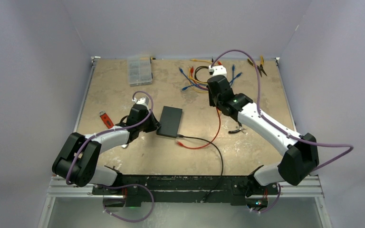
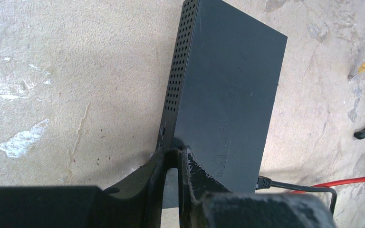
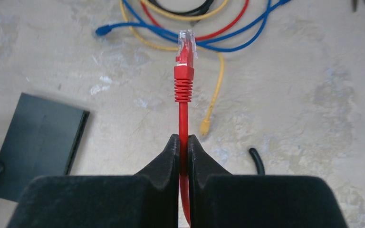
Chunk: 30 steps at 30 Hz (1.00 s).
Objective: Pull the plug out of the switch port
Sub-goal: Pick up the connector from the center of the board, then place the connector at the corner of the board.
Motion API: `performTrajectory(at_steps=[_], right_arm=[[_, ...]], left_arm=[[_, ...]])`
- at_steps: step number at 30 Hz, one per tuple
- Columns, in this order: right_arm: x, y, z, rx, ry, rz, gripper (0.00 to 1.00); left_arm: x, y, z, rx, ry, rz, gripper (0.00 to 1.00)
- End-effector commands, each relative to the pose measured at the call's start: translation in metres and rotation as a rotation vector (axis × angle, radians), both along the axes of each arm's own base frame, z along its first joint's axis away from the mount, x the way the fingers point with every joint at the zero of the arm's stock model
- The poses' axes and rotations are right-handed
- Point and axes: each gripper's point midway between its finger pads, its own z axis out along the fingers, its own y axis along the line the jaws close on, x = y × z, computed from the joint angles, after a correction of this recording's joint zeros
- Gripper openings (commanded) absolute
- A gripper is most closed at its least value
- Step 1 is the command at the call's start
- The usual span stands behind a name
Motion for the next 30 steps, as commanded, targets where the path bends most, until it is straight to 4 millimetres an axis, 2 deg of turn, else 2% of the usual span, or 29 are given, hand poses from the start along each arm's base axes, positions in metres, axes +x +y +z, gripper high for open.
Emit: performTrajectory(at_steps=[1,9,18,23,27,30], right_arm=[[0.009,-0.017,0.058,0.006,-0.147,-0.097,0.0],[0.011,-0.049,0.081,-0.101,-0.192,-0.255,0.0],[0.009,-0.07,0.129,-0.132,-0.304,-0.339,0.0],[0.009,-0.086,0.133,-0.244,-0.293,-0.41,0.0],[0.01,-0.084,0.13,-0.244,-0.285,-0.407,0.0],[0.013,-0.069,0.131,-0.163,-0.29,-0.333,0.0]], left_arm=[[-0.055,0.03,-0.057,0.154,0.238,-0.018,0.1],[-0.055,0.029,-0.057,0.151,0.237,-0.02,0.1],[-0.055,0.029,-0.057,0.151,0.236,-0.021,0.1],[-0.055,0.029,-0.058,0.15,0.238,-0.021,0.1],[-0.054,0.028,-0.058,0.149,0.238,-0.021,0.1],[-0.055,0.028,-0.058,0.15,0.241,-0.023,0.1]])
